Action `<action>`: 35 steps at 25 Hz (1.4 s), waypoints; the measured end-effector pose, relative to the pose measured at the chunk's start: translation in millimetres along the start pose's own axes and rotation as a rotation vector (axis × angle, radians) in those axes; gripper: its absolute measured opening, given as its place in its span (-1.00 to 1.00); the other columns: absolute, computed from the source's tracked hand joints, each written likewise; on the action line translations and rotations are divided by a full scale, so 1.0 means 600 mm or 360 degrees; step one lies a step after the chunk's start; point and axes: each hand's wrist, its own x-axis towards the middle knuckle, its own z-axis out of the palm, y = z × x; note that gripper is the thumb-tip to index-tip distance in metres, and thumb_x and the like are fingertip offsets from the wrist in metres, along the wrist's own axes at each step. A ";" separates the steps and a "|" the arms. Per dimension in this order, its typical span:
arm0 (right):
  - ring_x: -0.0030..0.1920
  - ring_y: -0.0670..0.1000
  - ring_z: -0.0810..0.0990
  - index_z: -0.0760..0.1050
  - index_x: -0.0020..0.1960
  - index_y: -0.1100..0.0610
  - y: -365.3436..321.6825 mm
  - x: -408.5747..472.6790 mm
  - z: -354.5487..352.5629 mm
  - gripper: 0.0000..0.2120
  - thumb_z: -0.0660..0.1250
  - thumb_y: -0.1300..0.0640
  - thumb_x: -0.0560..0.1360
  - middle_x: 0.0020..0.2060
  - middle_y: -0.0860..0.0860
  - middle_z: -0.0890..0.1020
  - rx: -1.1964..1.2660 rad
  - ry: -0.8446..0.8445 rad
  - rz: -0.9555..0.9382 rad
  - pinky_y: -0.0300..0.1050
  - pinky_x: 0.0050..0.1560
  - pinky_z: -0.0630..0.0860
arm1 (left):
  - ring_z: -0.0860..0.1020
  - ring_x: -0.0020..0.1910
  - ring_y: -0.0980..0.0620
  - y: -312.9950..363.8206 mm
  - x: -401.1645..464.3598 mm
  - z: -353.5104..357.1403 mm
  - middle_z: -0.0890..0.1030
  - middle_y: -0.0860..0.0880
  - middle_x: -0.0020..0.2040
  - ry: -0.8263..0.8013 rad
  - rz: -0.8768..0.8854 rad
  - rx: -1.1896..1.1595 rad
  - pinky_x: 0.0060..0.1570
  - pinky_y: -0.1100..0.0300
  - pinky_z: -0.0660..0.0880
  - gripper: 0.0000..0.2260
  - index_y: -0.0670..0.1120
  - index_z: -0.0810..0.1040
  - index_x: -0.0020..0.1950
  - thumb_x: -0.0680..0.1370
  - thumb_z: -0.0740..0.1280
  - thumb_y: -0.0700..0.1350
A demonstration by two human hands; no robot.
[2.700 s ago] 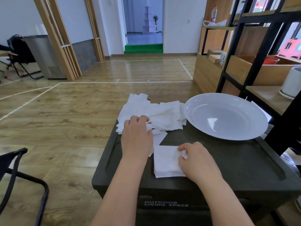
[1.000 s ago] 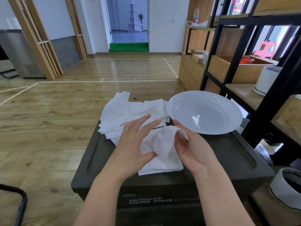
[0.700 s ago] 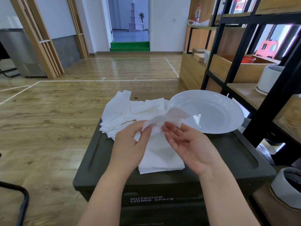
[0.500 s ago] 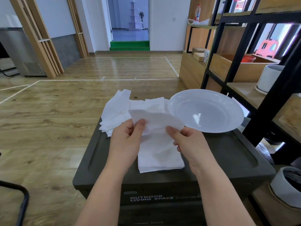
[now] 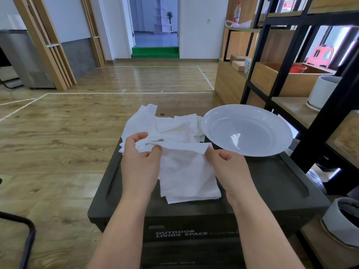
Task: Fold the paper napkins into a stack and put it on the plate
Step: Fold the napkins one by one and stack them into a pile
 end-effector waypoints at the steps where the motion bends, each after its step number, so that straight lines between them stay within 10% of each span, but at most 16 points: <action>1: -0.35 0.01 0.28 0.37 -0.42 0.21 -0.002 -0.001 0.000 -0.54 0.34 -0.12 0.44 -0.41 0.08 0.35 0.0032 -0.0003 -0.0003 -0.13 -0.31 0.23 | 0.41 -0.45 0.06 0.002 -0.001 -0.001 0.47 0.02 -0.46 -0.0006 0.0023 -0.0005 -0.33 0.10 0.37 -0.82 0.25 0.44 -0.04 0.46 0.31 -0.04; 7: -0.26 0.20 0.39 0.44 -0.10 0.44 0.001 0.002 0.003 -0.49 0.32 -0.07 0.43 -0.25 0.31 0.46 0.0234 0.0072 0.0108 0.19 -0.15 0.50 | 0.58 -0.47 0.20 0.019 -0.005 -0.002 0.65 0.11 -0.42 -0.0159 0.0144 -0.0050 -0.34 0.19 0.39 -0.96 0.20 0.52 -0.13 0.49 0.35 0.05; 12: -0.20 0.10 0.40 0.41 -0.13 0.35 0.010 0.008 0.003 -0.68 0.32 0.06 0.41 -0.24 0.09 0.46 0.0397 0.0100 0.0170 -0.03 -0.14 0.39 | 0.55 -0.47 0.16 0.010 0.001 -0.001 0.64 0.08 -0.44 -0.0226 0.0047 0.0061 -0.34 0.17 0.41 -0.81 0.17 0.47 -0.08 0.50 0.31 -0.15; 18: -0.22 -0.29 0.59 0.46 0.11 -0.20 -0.001 0.003 -0.007 -0.74 0.38 0.06 0.49 -0.31 -0.27 0.64 0.0229 0.0087 -0.0365 -0.42 -0.35 0.48 | 0.56 -0.28 0.27 0.014 -0.004 -0.002 0.65 0.27 -0.21 -0.0470 0.0245 0.0118 -0.29 0.48 0.47 -0.93 0.20 0.67 -0.15 0.40 0.42 0.09; 24: 0.05 -0.19 0.53 0.58 0.03 -0.21 -0.004 0.001 -0.023 -0.75 0.42 0.11 0.45 -0.02 -0.24 0.60 -0.0297 -0.0116 -0.0680 -0.15 0.12 0.52 | 0.39 -0.42 0.23 0.008 0.002 -0.014 0.56 0.28 -0.37 -0.0374 0.0378 0.0317 -0.37 0.47 0.38 -0.85 0.24 0.68 -0.17 0.35 0.53 -0.02; 29: 0.01 -0.20 0.45 0.54 -0.14 -0.22 0.001 0.002 -0.025 -0.85 0.43 0.04 0.43 -0.13 -0.22 0.50 -0.0818 -0.0006 -0.0857 -0.40 0.01 0.38 | 0.46 -0.27 0.24 0.010 0.005 -0.021 0.55 0.24 -0.26 -0.0315 0.0501 0.0432 -0.23 0.43 0.37 -0.86 0.25 0.66 -0.27 0.35 0.53 -0.02; 35: -0.12 -0.12 0.63 0.62 -0.15 -0.06 -0.013 -0.001 -0.033 -0.88 0.31 0.05 0.50 -0.19 -0.12 0.67 0.0188 -0.0343 -0.0472 -0.23 -0.09 0.56 | 0.61 -0.05 0.27 0.020 0.000 -0.014 0.68 0.20 -0.08 -0.0609 0.0317 0.0020 -0.20 0.48 0.47 -0.95 0.09 0.66 -0.12 0.46 0.42 -0.05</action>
